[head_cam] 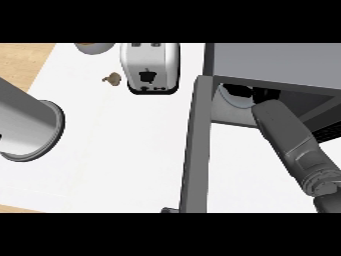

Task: Pick up the milk, place it into the microwave and close the microwave

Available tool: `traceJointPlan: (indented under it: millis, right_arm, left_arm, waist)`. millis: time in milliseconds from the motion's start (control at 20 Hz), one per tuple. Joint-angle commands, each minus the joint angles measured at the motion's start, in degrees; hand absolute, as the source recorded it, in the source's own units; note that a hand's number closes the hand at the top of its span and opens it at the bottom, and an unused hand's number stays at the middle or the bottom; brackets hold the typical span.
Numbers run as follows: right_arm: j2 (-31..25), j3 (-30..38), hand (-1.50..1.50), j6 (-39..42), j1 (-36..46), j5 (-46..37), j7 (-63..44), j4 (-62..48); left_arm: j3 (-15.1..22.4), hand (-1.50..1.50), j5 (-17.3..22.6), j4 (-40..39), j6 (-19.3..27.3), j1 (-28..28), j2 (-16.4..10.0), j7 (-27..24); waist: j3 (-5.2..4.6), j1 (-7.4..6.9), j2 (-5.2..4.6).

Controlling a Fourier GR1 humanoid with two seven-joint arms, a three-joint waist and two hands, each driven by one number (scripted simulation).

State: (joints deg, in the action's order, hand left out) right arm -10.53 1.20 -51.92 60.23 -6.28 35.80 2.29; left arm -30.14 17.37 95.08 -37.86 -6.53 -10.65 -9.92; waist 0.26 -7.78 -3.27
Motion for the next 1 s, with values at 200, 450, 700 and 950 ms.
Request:
traceJointPlan:
  millis: [200, 450, 700, 950]
  right_arm:
    - [0.90, 0.63, -1.50, 0.07, -0.11, 0.35, 0.53, 1.04]
    - [1.63, 1.29, -1.50, 0.98, -1.92, 0.80, 2.09, 2.07]
    - [0.94, 2.06, -1.50, 4.86, -4.26, 1.30, 4.86, 3.23]
    - [-0.30, 3.37, -1.50, 10.64, -4.65, 2.37, 6.33, 4.18]
  left_arm:
    - [0.00, -1.50, -1.03, -1.05, 0.17, 0.77, -0.02, -1.41]
    - [-0.75, -1.50, -0.76, 0.03, 0.10, 0.22, -0.95, -1.18]
    - [0.09, -1.50, -1.83, -0.60, 0.12, -0.21, 0.36, -2.34]
    - [-0.10, -1.50, -3.11, 1.03, 0.94, -2.55, 1.78, -3.39]
  waist:
    - [0.04, 0.69, 0.22]
    - [0.05, 1.64, 0.73]
    - [0.00, 2.94, 1.06]
    - [-0.07, 3.91, 1.74]
